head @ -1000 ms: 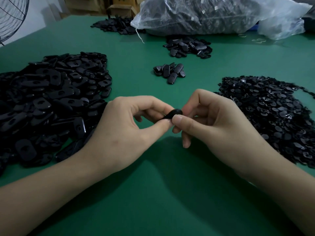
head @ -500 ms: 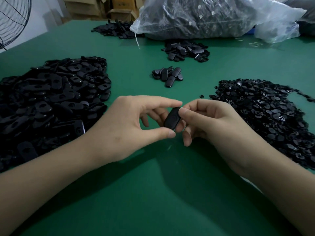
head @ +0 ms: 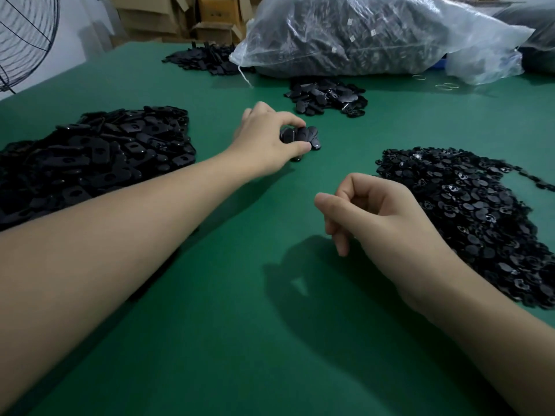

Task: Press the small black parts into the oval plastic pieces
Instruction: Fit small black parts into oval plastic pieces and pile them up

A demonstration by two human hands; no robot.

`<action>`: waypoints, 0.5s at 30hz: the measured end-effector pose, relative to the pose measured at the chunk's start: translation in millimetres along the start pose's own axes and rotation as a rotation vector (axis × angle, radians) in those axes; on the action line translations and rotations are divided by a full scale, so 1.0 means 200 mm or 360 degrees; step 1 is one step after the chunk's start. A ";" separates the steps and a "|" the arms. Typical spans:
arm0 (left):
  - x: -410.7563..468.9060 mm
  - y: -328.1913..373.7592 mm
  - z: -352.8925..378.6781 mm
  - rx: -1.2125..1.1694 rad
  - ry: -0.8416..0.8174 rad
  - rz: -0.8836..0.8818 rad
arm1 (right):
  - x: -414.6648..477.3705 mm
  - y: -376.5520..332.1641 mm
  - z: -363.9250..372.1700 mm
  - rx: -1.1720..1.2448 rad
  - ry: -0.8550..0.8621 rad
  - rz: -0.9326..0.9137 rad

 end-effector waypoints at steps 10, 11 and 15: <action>0.07 -0.03 0.06 0.0284 -0.0003 -0.0162 | 0.02 0.00 -0.05 -0.0146 0.0134 -0.0063; 0.07 -0.05 0.03 0.0362 -0.0041 -0.0183 | 0.02 0.00 -0.05 -0.0170 0.0147 -0.0067; 0.05 -0.19 -0.10 0.0832 -0.0236 -0.0314 | 0.02 -0.01 -0.06 -0.0347 0.0205 -0.0092</action>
Point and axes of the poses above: each hand's wrist, its own x-axis towards the middle knuckle, its own z-axis out of the palm, y = z × x, the point moved 4 cm from there along x, towards the middle knuckle, and after that the axes turned 13 degrees about x, right-handed, at the moved point
